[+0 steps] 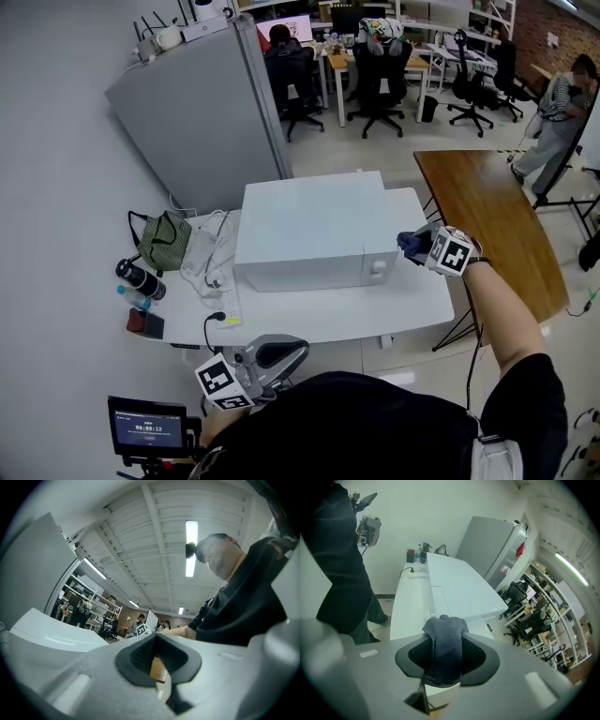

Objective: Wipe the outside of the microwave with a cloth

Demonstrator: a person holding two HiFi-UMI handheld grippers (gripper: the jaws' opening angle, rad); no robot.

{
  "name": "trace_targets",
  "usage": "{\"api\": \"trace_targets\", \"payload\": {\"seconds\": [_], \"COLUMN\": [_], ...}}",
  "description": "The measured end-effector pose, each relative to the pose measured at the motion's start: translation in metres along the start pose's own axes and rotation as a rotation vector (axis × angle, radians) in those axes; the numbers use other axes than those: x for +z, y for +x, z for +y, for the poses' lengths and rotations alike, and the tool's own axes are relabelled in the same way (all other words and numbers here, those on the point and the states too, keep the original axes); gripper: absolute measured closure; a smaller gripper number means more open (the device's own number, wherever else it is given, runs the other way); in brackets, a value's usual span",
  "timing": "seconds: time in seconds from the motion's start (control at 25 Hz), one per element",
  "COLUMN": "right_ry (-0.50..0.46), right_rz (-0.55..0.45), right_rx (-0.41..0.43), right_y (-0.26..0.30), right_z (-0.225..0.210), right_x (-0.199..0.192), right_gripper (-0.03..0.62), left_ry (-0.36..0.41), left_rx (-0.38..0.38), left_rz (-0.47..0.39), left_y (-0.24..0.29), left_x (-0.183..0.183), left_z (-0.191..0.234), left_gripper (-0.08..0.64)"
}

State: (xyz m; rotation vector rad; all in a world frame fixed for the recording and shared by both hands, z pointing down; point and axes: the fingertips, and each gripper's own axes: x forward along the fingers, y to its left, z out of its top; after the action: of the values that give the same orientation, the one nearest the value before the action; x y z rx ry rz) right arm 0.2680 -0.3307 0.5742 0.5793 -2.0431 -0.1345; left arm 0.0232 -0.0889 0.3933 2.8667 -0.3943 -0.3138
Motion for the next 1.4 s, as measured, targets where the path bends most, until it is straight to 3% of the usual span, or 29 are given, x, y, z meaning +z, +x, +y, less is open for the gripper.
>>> {"api": "trace_targets", "payload": {"seconds": [0.12,0.32,0.44,0.6,0.76,0.92,1.08,1.4], "right_ry": [-0.04,-0.383,-0.563,-0.781,-0.931,-0.995,-0.971,-0.861], "right_rz": [-0.116,-0.239,-0.226,-0.165,-0.067,-0.016,0.009,0.155], "right_rx": [-0.063,-0.136,-0.213,-0.35,-0.414,-0.435,-0.446,-0.46], "right_y": [-0.01,0.035,0.091,0.159,0.207,0.218,0.195,0.093], "right_z": [0.009,0.093,0.141,0.174,0.188,0.188,0.173,0.095], "right_x": [0.035,0.177,0.258,0.35,0.393,0.383,0.331,0.123], "right_gripper": [0.454,0.453,0.451,0.449,0.449,0.448,0.449,0.454], "left_ry": [0.005,0.014,0.022,0.029,0.005,-0.02,-0.001,-0.008], "left_rx": [0.006,0.035,0.053,0.115,0.182,0.175,0.154,0.064], "left_rz": [0.024,-0.003,-0.02,-0.023,-0.009,-0.04,-0.025,0.0], "left_y": [0.006,-0.026,-0.072,-0.163,-0.239,-0.251,-0.231,-0.092], "left_x": [-0.003,0.008,0.019,0.031,0.031,0.042,0.039,0.006], "left_z": [-0.007,-0.005,-0.003,0.008,0.025,0.027,0.023,-0.008], "left_gripper": [0.557,0.557,0.557,0.557,0.557,0.557,0.557,0.557]}}
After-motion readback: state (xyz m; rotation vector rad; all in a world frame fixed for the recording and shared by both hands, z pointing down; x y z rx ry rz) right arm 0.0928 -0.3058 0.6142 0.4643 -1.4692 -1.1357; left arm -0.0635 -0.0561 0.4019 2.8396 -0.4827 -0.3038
